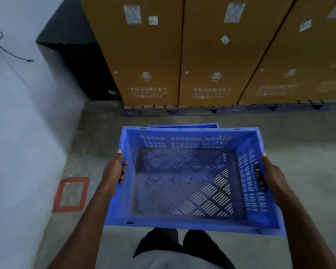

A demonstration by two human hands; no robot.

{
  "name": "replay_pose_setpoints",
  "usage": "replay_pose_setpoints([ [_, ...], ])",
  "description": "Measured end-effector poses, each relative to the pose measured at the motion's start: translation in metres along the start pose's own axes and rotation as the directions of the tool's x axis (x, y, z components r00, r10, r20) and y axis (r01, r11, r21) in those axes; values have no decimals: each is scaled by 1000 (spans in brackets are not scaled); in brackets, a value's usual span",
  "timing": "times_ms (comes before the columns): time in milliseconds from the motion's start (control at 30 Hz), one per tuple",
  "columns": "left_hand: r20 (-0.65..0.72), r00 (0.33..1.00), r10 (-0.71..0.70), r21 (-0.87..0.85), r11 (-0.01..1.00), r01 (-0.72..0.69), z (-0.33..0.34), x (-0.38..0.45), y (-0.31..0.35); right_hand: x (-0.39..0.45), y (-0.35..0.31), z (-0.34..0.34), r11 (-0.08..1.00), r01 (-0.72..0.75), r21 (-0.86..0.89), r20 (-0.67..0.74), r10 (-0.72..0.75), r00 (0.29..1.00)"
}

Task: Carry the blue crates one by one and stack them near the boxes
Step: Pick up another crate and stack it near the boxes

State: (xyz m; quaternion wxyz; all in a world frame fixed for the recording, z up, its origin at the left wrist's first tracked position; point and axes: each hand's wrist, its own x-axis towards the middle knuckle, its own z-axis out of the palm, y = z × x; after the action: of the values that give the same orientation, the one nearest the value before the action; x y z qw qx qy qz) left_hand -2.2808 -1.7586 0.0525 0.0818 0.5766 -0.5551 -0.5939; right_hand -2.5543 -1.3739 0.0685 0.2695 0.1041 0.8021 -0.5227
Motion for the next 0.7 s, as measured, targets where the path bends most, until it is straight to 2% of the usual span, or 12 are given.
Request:
replay_pose_setpoints([
  [233, 22, 999, -50, 23, 999, 50, 39, 84, 48, 97, -40, 31, 998, -52, -42, 25, 53, 998],
  [367, -14, 998, -63, 44, 997, 64, 67, 125, 60, 155, -51, 50, 996, -74, -47, 63, 77, 995],
  [700, -42, 991, -128, 47, 990, 130, 118, 226, 52, 268, -46, 96, 988, -132, -80, 113, 141, 984],
])
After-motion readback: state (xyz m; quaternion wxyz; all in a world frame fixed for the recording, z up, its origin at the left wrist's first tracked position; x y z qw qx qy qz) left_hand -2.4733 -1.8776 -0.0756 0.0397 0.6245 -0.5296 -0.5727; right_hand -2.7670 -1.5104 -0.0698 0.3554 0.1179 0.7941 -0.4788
